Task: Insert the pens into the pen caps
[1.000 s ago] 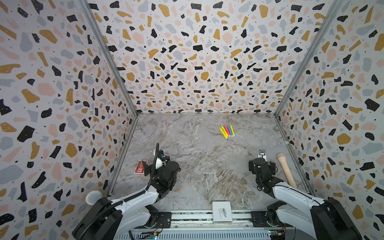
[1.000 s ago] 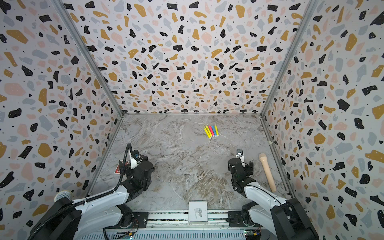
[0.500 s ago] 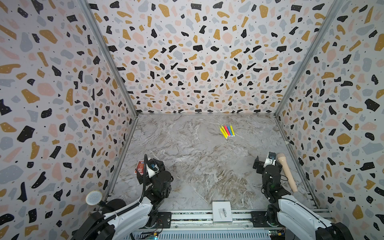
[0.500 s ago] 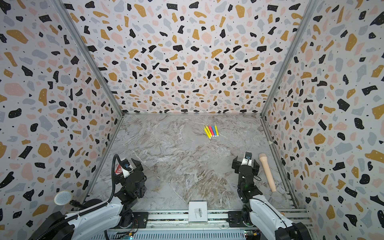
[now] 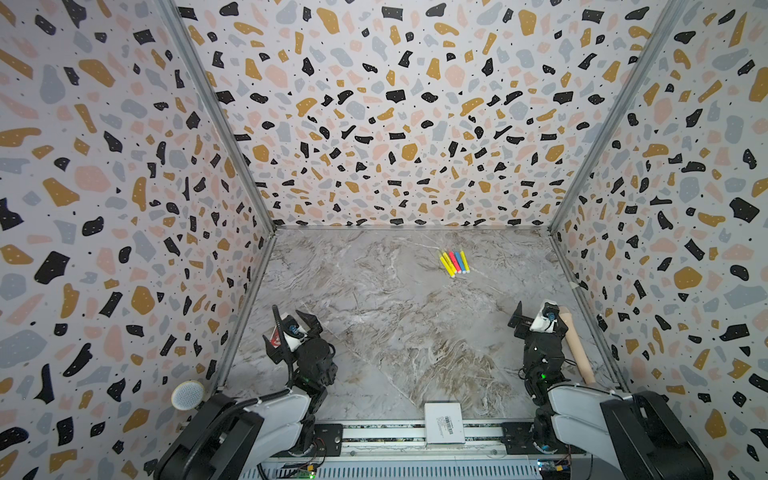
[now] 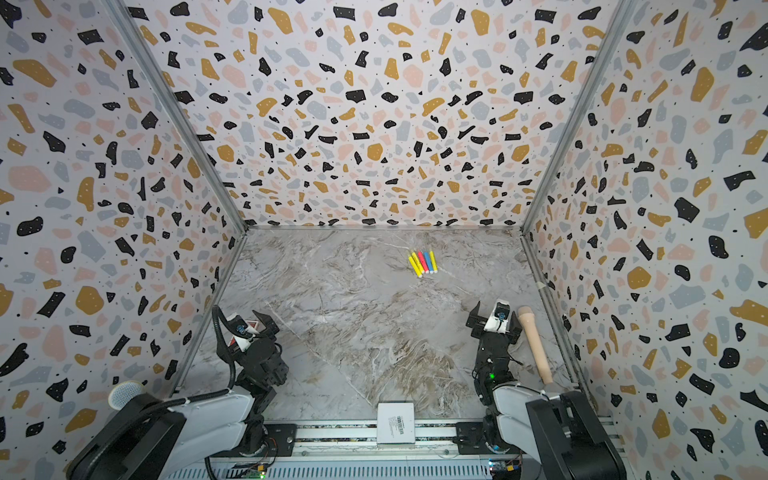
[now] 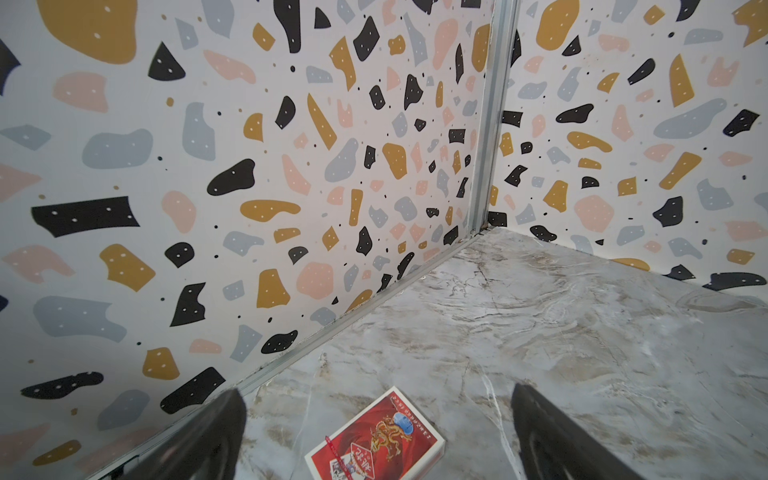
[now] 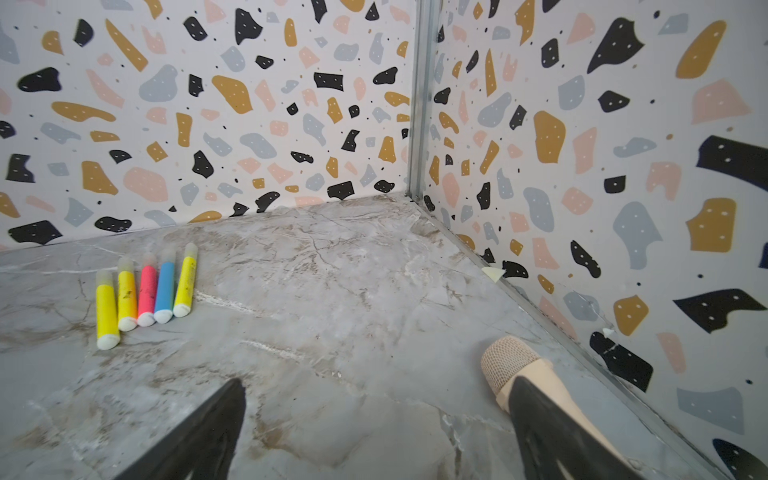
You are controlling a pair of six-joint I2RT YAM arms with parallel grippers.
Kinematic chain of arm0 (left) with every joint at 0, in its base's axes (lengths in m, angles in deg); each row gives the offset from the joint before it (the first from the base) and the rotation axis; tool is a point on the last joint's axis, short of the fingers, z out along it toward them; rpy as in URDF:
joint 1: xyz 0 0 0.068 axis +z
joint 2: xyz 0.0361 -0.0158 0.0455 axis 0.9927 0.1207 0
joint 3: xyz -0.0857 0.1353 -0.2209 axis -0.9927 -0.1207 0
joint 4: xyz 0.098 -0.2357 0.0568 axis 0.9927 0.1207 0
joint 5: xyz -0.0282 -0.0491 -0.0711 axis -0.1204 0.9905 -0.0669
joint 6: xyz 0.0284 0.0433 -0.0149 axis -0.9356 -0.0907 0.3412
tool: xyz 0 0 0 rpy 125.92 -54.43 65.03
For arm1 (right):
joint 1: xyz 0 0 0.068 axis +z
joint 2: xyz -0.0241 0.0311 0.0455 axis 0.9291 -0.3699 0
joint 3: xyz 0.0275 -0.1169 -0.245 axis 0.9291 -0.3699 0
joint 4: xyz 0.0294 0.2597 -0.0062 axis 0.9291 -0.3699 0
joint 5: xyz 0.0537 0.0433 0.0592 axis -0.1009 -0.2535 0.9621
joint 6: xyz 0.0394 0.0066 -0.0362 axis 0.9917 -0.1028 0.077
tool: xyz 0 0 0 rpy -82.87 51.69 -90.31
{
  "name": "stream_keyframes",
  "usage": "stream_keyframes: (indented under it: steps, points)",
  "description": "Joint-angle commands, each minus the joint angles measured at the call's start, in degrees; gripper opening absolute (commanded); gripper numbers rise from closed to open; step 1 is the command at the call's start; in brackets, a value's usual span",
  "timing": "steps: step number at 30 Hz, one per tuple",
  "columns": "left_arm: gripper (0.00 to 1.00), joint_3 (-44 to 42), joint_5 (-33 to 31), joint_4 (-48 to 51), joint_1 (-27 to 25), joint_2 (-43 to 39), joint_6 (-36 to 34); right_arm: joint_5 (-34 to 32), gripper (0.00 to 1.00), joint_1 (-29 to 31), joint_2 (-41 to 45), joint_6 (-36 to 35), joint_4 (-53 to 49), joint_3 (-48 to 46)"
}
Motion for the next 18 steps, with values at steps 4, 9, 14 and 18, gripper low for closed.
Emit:
stream_keyframes:
  steps: [4, 9, 14, 18]
  points:
    - [1.00, -0.9, 5.0, -20.9, 2.5, 11.2, -3.7, 0.4, 0.99, -2.8, -13.6, -2.7, 24.3, -1.2]
    - [0.99, -2.0, 10.0, -16.5, 3.3, 7.2, -2.2, 2.5, 0.99, -1.1, -13.0, -4.4, 23.5, -1.3]
    - [0.99, -1.1, 20.7, -14.7, 3.0, 7.7, -6.0, 3.6, 0.99, 0.2, -15.0, -6.9, 30.2, -3.3]
    - [1.00, -3.0, 25.8, -16.9, 2.7, 7.2, -7.4, 2.9, 0.99, 2.3, -18.0, -9.7, 37.1, -5.0]
